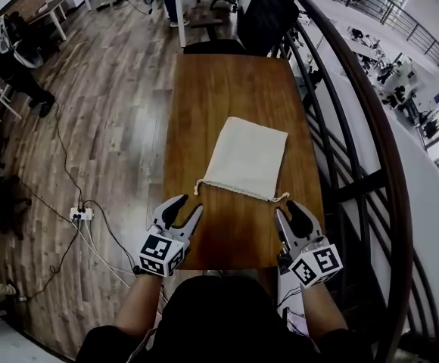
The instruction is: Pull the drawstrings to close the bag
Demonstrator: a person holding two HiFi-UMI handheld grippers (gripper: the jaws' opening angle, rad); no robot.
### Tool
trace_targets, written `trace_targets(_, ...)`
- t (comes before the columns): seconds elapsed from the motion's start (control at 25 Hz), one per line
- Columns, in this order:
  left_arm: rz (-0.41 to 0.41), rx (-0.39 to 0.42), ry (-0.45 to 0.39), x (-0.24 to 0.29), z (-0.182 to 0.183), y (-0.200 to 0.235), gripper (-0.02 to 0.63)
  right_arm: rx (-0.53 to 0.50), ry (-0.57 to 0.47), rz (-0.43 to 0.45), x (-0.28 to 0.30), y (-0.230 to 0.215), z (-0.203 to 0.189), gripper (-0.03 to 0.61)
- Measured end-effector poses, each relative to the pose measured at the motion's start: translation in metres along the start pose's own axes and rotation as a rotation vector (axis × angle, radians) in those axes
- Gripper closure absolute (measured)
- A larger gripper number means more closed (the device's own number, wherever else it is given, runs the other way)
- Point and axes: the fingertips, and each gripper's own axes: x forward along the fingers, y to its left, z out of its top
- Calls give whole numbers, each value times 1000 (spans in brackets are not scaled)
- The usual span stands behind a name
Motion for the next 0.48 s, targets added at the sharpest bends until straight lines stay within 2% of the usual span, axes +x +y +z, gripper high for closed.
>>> trace_targets(0.12, 4, -32, 25, 9, -14, 8, 443, -13, 67, 12, 5, 9, -16, 436)
trace_targets(0.32, 1, -79, 51, 17, -23, 17, 443, -46, 130, 19, 12, 7, -19, 439)
trace_targets(0.48, 8, -67, 89, 25, -34, 21, 443, -35, 150, 10, 21, -1, -26, 439)
